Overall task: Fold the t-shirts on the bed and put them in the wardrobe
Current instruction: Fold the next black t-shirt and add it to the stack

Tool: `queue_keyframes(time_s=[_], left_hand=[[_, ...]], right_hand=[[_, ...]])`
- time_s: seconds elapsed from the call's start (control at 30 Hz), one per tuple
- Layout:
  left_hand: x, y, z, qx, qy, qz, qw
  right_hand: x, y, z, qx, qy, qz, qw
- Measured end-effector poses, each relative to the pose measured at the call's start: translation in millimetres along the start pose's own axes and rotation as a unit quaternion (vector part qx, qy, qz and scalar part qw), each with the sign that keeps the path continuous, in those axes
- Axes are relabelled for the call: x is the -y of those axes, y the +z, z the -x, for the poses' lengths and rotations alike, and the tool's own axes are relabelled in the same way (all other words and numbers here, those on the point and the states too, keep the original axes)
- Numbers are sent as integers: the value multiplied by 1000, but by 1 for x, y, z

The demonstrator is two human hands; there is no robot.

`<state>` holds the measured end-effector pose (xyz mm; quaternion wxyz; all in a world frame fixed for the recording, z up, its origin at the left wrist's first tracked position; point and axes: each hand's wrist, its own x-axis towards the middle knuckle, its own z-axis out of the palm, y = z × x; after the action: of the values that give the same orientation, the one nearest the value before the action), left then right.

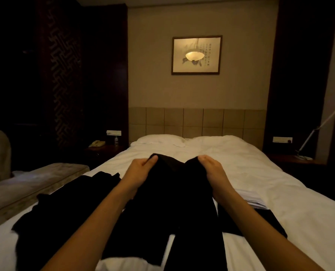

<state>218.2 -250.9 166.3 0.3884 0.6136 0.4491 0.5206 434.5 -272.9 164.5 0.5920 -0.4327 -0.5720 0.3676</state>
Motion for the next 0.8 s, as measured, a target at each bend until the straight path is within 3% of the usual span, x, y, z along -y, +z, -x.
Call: queue_keyframes(time_s=[0.07, 0.2, 0.4, 0.5, 0.6, 0.8], left_hand=[[-18, -7, -3, -24, 27, -15, 999], [-48, -11, 0, 7, 53, 33, 998], [-82, -9, 1, 107, 66, 81, 989], [-99, -2, 6, 156, 80, 54, 983], [-113, 0, 9, 158, 102, 37, 982], [-127, -22, 9, 130, 108, 40, 985]], right_hand=[[-7, 3, 6, 33, 10, 44, 998], [-9, 8, 10, 87, 25, 72, 993], [25, 24, -4, 83, 18, -59, 995], [42, 35, -10, 134, 24, -122, 983], [54, 38, -5, 202, 72, -185, 959], [46, 26, 1, 313, 42, -179, 932]])
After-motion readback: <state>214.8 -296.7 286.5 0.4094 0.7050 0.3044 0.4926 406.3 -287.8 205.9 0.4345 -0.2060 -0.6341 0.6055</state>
